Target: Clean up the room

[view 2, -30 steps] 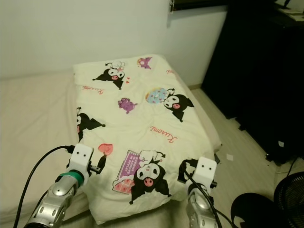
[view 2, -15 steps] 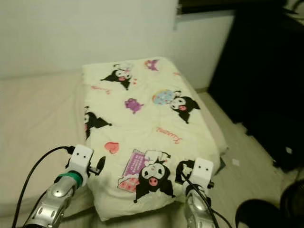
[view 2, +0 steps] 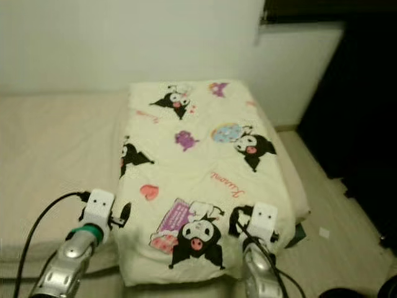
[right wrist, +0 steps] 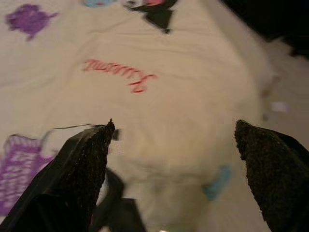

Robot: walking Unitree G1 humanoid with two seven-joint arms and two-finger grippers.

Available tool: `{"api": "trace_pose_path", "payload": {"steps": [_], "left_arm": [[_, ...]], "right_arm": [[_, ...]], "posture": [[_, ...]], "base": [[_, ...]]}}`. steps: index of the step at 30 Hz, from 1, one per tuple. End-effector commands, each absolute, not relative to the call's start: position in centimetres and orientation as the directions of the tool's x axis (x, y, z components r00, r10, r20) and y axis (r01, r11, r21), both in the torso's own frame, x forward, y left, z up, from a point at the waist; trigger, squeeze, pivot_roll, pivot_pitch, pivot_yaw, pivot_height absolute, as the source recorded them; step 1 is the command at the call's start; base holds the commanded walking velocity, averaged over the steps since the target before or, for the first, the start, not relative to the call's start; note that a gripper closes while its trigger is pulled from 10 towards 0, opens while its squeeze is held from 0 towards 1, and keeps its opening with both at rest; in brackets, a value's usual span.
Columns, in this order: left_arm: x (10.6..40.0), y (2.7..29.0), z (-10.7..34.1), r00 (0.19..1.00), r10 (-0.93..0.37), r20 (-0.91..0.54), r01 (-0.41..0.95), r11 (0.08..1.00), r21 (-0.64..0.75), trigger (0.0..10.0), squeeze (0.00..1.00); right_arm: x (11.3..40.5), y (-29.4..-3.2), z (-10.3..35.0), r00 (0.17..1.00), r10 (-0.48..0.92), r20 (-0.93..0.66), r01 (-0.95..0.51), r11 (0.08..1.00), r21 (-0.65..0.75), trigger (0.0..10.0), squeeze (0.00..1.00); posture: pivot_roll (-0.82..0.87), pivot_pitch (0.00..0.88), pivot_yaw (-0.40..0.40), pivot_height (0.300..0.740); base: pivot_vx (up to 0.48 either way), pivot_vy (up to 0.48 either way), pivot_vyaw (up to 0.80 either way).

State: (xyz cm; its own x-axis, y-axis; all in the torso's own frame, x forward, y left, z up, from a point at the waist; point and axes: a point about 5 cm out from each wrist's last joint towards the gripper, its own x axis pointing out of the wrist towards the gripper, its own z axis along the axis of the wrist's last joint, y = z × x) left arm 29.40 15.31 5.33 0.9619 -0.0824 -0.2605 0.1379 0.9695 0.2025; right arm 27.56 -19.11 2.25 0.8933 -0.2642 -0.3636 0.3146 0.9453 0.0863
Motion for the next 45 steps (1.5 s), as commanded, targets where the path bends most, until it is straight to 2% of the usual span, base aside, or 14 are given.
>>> {"api": "trace_pose_path", "payload": {"steps": [1,10,39,45], "left_arm": [[29.0,15.9,4.7,0.955,-0.065,-0.289,0.129,0.969,0.209,10.0,0.0],[28.6,15.3,4.3,0.952,-0.07,-0.299,0.124,0.978,0.166,10.0,0.0],[29.2,15.1,4.4,0.947,-0.064,-0.315,0.121,0.979,0.166,10.0,0.0],[29.9,14.6,4.9,0.949,-0.098,-0.3,0.156,0.972,0.176,10.0,0.0]], "right_arm": [[27.3,-18.7,1.8,0.887,-0.257,-0.384,0.311,0.946,0.085,10.0,0.0],[27.5,-18.4,2.0,0.894,-0.242,-0.377,0.28,0.959,0.049,10.0,0.0],[28.2,-18.7,2.1,0.879,-0.265,-0.396,0.315,0.947,0.066,10.0,0.0],[27.8,-19.5,2.4,0.875,-0.324,-0.36,0.373,0.925,0.072,10.0,0.0]], "posture": [[0.04,0.0,0.052,0.74],[0.02,0.0,0.045,0.74],[0.02,0.0,0.036,0.74],[0.01,0.0,0.034,0.74]], "base": [[0.0,0.0,0.0],[0.0,-0.285,0.54],[0.0,0.0,0.0],[0.0,0.0,0.0]]}}
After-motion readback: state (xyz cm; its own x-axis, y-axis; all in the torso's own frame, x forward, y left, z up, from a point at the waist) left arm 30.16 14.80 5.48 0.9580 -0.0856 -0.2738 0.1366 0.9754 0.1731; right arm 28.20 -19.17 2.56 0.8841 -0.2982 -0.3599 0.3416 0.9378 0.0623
